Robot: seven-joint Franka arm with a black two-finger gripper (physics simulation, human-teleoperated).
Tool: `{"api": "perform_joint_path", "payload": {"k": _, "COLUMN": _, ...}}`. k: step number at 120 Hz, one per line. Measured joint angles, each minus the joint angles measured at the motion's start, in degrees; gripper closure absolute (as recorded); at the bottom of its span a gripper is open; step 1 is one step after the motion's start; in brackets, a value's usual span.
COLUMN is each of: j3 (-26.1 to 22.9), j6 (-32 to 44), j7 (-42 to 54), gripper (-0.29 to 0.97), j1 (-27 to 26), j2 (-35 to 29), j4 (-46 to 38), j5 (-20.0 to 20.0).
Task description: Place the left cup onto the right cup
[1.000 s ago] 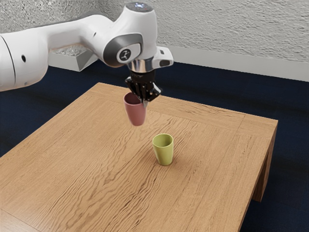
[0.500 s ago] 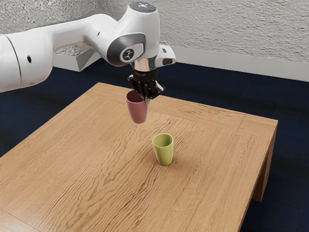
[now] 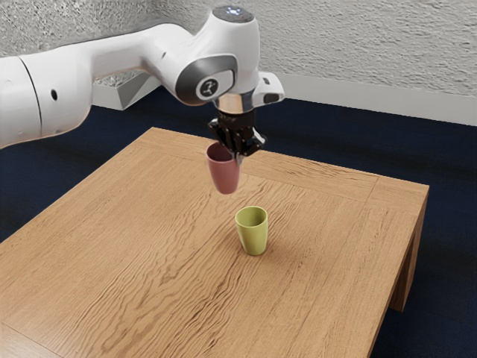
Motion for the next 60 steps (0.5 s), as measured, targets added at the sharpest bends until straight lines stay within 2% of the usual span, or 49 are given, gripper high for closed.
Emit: {"api": "perform_joint_path", "payload": {"k": 60, "j3": -1.90, "j6": 0.56, "j7": -3.66, "gripper": 0.77, "j1": -0.17, "j2": 1.25, "j4": -0.61, "j5": 0.08}}
